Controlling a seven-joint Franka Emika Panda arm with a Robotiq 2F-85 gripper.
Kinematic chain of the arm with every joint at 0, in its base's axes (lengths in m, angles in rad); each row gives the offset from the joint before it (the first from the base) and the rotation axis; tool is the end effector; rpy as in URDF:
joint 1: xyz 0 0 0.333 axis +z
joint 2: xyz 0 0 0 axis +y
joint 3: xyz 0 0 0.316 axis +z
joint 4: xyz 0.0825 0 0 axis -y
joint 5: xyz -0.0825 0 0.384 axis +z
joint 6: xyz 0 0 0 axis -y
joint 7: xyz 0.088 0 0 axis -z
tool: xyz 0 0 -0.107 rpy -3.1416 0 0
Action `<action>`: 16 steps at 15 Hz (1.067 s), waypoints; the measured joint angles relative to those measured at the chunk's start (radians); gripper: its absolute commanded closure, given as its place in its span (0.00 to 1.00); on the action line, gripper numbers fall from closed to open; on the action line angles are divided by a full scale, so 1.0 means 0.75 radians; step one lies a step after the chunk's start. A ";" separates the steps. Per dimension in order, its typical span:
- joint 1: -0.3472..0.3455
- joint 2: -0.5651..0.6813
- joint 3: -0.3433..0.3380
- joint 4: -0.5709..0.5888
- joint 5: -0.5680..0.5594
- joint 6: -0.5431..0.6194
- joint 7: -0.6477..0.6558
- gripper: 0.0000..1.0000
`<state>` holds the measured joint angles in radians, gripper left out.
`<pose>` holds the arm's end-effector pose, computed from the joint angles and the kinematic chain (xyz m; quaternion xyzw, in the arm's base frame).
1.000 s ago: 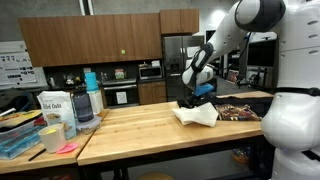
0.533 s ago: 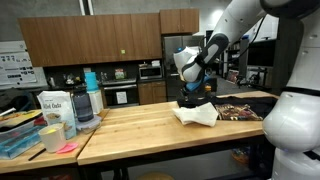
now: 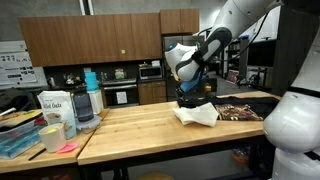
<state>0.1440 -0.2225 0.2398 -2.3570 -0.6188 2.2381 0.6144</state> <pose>0.4520 0.1665 0.4291 0.9589 0.0651 0.1667 0.2201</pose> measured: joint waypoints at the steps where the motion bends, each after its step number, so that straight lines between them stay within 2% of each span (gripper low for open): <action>1: 0.000 0.005 0.002 -0.005 0.019 -0.007 0.000 0.00; 10: -0.001 0.155 0.007 0.000 0.149 -0.065 -0.008 0.00; 16: -0.002 0.339 -0.041 0.071 0.334 0.010 -0.190 0.00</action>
<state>0.1427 0.0319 0.2094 -2.3041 -0.3683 2.2459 0.4722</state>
